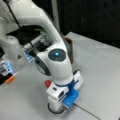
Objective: Flower insertion into a vase
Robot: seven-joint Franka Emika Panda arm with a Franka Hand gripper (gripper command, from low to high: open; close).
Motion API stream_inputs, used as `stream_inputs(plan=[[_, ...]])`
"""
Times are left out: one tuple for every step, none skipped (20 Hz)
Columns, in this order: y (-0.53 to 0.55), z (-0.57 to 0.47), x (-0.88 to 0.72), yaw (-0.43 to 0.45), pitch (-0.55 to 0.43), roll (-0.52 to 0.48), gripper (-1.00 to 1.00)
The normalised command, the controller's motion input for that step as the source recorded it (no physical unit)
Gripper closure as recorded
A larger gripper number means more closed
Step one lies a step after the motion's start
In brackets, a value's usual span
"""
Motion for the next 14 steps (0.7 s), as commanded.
stream_inputs(plan=[[-0.02,-0.38,0.11,-0.06,0.103,0.109,1.0],[-0.02,-0.38,0.11,-0.06,0.103,0.109,1.0],[-0.02,-0.38,0.11,-0.06,0.103,0.109,1.0],[-0.02,-0.38,0.11,-0.06,0.103,0.109,1.0],[-0.02,-0.38,0.11,-0.06,0.103,0.109,1.0],[-0.02,-0.38,0.11,-0.06,0.103,0.109,1.0],[-0.02,-0.38,0.11,-0.06,0.103,0.109,1.0],[0.01,-0.35,0.09,0.001,0.119,0.026,1.0],[0.02,-0.33,0.08,0.016,0.123,0.005,1.0],[0.05,-0.29,0.06,0.019,0.136,-0.006,1.0],[0.09,-0.24,0.03,0.021,0.141,-0.008,1.0],[0.13,-0.18,0.01,0.025,0.149,-0.007,1.0],[0.17,-0.11,-0.03,0.033,0.164,0.0,1.0],[0.19,-0.07,-0.05,0.035,0.167,0.002,1.0]])
